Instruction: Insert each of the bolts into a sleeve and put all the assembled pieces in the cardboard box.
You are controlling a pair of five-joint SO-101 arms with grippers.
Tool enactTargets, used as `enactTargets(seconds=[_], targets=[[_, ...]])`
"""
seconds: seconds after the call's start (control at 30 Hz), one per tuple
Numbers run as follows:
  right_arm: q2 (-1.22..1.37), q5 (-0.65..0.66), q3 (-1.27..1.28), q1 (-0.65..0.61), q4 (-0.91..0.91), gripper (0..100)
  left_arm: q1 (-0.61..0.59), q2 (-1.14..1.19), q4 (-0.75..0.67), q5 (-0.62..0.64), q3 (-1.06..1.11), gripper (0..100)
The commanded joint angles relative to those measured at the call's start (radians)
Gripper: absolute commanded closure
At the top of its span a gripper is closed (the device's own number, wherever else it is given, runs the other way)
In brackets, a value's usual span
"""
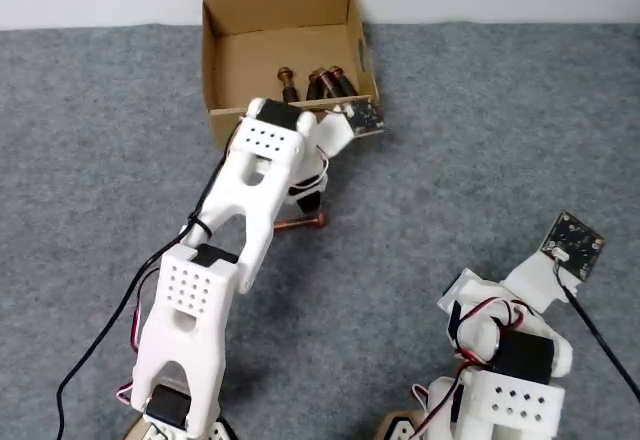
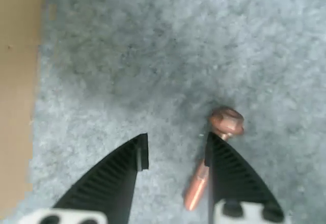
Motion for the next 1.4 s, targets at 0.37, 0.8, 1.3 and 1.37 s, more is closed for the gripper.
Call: enactTargets(seconds=[0.37,0.8,1.3,1.37], targets=[[-0.013,0.009,-0.021,0.007,-0.013,99.1,0.015,0.057,0.172,-0.074,-0.104,82],[-0.013,0.009,-0.021,0.007,-0.013,99.1,0.041,0.195,0.101,-0.068,-0.125,84],[-0.013,0.014,-0.060,0.004,0.016,99.1,0.048,0.057,0.176,0.195,-0.176,99],[-0.013,0.015,-0.074,0.004,0.035,99.1,0.069,-0.052,0.176,0.265,-0.073,99]])
